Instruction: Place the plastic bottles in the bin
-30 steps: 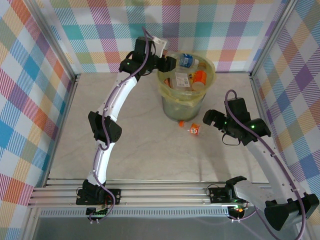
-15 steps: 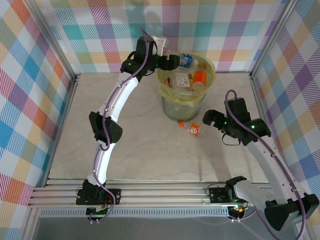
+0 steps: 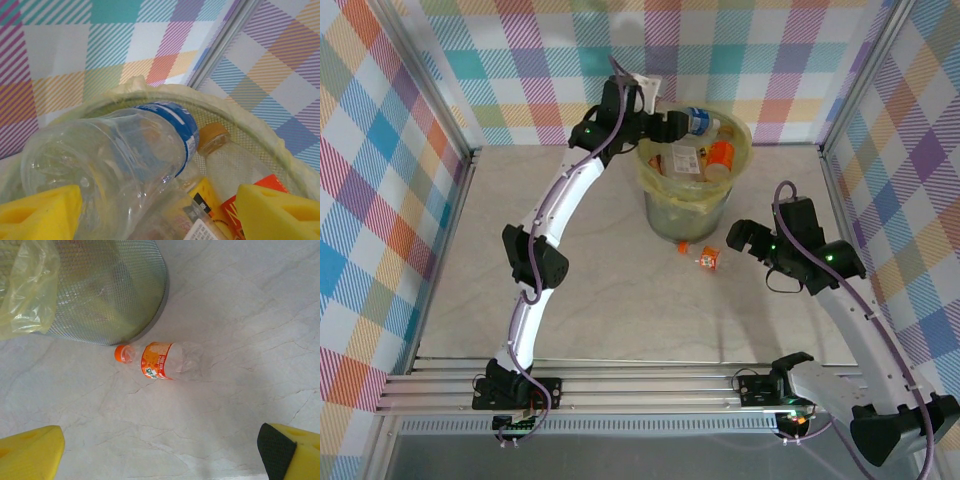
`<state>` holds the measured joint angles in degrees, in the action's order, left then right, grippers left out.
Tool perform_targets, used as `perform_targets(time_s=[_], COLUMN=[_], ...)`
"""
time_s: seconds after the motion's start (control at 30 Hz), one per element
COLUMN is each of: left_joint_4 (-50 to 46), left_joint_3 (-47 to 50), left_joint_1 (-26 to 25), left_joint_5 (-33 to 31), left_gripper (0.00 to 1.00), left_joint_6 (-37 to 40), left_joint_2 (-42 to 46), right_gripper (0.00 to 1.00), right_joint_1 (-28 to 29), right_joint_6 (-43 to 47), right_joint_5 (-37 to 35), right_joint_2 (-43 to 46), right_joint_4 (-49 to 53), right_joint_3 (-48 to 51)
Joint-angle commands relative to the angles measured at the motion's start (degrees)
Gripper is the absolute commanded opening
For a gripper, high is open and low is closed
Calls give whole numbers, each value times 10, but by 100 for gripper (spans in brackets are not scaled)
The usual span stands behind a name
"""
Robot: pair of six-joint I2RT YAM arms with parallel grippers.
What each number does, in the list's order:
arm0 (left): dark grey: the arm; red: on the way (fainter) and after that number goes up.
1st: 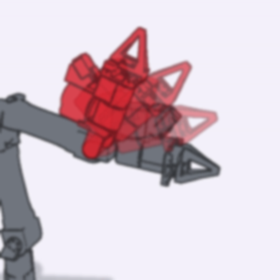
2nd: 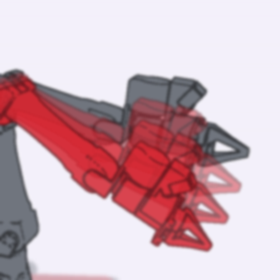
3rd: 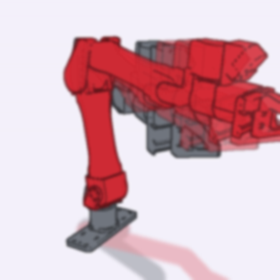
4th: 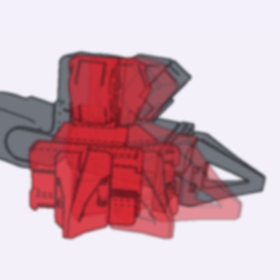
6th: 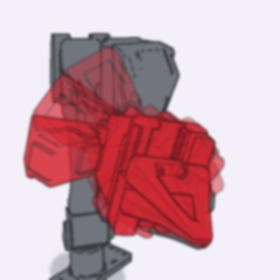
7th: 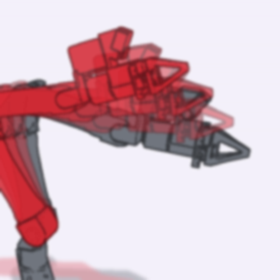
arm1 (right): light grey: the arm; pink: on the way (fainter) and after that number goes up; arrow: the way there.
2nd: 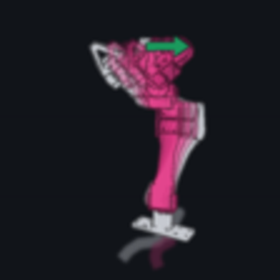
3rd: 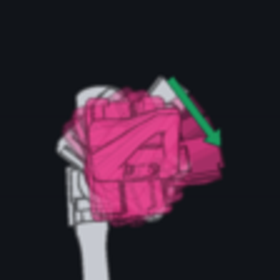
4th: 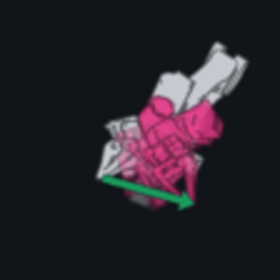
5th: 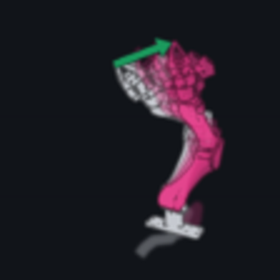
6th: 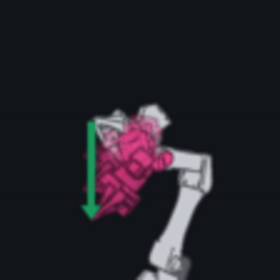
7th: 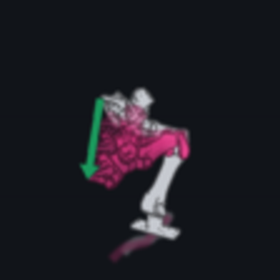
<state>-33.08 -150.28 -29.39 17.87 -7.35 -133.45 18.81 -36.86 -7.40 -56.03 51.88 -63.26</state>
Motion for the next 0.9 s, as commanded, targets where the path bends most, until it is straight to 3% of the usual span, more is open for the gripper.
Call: perform_targets(time_s=[0.0,0.13,0.33,0.6,0.87], left_joint_4=[-29,-54,-73,-58,-65], left_joint_3=[-16,-14,-13,-13,-13], left_joint_1=[-13,-15,-15,-15,-15], left_joint_5=[15,26,-9,-78,-81], left_gripper=[79,77,77,82,89], left_joint_6=[13,12,5,7,-11], left_joint_2=[0,1,4,-1,36], right_gripper=[100,100,100,100,100], right_joint_1=[-2,-2,-2,-2,-2], right_joint_6=[-2,-3,-4,0,40], right_joint_5=[3,3,4,5,18], right_joint_2=[14,17,18,17,19], right_joint_4=[-7,-8,-10,-12,-16], right_joint_3=[11,17,19,17,15])
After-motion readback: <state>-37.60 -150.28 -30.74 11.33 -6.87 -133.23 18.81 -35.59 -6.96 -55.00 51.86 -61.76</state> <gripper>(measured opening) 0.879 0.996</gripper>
